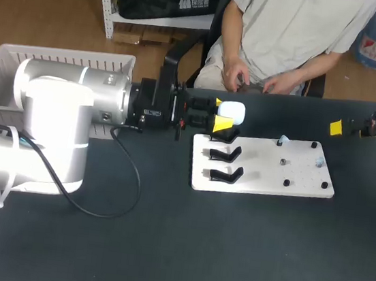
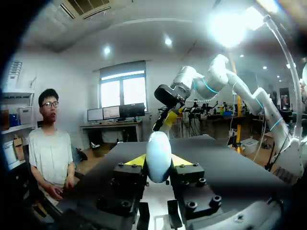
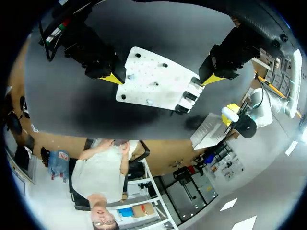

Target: Pick up each earbud case from the left stands, insert the matching earbuds, close the lid, and place the case in the box.

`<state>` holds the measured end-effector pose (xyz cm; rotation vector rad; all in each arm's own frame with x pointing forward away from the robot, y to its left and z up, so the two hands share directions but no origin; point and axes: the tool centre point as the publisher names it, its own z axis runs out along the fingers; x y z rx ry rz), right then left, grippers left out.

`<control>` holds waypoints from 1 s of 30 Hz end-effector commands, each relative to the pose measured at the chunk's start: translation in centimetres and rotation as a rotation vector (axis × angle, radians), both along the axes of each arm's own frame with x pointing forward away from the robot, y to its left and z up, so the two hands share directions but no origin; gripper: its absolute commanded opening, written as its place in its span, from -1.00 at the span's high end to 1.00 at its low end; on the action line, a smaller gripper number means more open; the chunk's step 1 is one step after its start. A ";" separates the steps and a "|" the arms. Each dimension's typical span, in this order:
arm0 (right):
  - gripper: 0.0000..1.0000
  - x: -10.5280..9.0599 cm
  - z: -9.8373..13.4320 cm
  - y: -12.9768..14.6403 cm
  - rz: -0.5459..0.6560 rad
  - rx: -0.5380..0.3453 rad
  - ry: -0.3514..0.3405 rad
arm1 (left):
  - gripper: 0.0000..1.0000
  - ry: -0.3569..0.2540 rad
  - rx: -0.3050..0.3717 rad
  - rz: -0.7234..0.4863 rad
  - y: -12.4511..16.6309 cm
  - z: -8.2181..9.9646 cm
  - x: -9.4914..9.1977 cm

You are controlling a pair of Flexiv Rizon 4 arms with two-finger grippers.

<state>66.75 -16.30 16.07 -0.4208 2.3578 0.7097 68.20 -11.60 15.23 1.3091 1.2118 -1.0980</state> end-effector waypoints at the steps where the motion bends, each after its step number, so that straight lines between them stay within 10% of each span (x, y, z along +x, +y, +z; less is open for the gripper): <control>1: -1.00 -1.5 0.9 0.8 0.101 0.053 -0.001 | 1.00 0.002 -0.007 0.003 -0.7 -0.3 -0.2; 30: -1.00 -2.9 1.7 10.9 0.265 -0.099 -0.066 | 1.00 0.032 -0.041 -0.033 -1.0 -1.2 0.0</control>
